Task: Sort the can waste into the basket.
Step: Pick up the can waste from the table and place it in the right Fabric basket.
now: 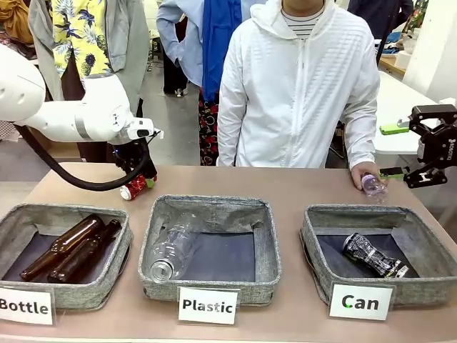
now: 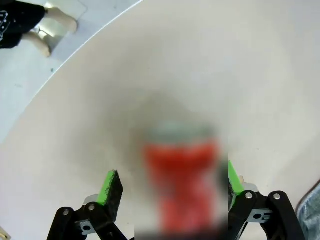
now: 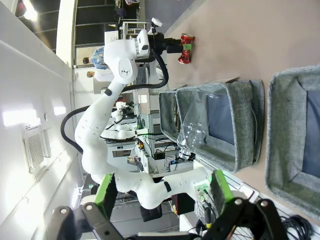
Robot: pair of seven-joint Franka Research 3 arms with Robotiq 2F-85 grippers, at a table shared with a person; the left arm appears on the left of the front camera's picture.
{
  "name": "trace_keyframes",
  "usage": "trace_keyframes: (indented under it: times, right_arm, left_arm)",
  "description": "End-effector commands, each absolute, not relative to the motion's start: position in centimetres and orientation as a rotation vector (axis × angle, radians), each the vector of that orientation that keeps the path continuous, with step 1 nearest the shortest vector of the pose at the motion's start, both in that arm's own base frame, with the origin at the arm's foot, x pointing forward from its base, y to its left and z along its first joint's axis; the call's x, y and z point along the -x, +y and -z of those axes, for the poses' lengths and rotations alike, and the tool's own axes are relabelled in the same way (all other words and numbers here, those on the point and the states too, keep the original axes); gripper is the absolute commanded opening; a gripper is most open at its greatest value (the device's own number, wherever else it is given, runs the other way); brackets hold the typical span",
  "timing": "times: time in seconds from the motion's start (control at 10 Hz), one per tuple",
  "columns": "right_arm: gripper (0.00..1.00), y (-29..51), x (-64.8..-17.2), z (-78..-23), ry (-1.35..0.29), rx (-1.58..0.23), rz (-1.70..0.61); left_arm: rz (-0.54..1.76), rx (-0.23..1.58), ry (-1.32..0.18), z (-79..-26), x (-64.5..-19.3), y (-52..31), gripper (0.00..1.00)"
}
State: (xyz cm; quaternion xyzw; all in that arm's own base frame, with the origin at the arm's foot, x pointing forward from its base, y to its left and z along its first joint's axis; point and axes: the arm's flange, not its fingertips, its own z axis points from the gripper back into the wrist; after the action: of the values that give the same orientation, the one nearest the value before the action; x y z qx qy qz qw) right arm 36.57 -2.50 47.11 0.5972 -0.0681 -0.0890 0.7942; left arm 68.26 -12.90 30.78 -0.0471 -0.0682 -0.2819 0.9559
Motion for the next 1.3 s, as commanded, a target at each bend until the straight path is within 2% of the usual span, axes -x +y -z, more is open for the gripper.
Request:
trace_keyframes:
  times: [0.0, 0.1, 0.2, 0.3, 0.4, 0.8, 1.0, 1.2]
  right_arm:
    - [1.00, -2.8, -36.5, -47.3, -0.156, -1.280, 0.168]
    - [1.00, -2.8, -36.5, -47.3, -0.156, -1.280, 0.168]
    - [1.00, -2.8, -36.5, -47.3, -0.156, -1.280, 0.168]
    - [1.00, -2.8, -36.5, -47.3, -0.156, -1.280, 0.168]
    - [1.00, -2.8, -36.5, -47.3, -0.156, -1.280, 0.168]
    - [1.00, -2.8, -36.5, -47.3, -0.156, -1.280, 0.168]
    - [1.00, -2.8, -36.5, -47.3, -0.156, -1.280, 0.168]
    - [1.00, -2.8, -36.5, -47.3, -0.156, -1.280, 0.168]
  left_arm:
    - [0.544, 0.043, -0.126, -31.1, -69.0, -13.1, 0.41]
    - [0.550, 0.039, -0.125, -31.1, -69.0, -13.2, 0.41]
    - [0.546, 0.033, -0.123, -31.0, -68.9, -13.3, 0.00]
    - [0.542, 0.030, -0.117, -30.9, -69.0, -13.2, 0.36]
    - [0.540, 0.029, -0.115, -30.9, -69.1, -13.2, 0.00]
    - [0.536, 0.048, -0.170, -33.6, -67.5, -11.0, 0.00]
    - [0.630, 0.093, -0.296, -40.2, -62.4, -6.8, 0.00]
    - [0.767, 0.099, -0.402, -46.6, -53.1, -3.3, 0.00]
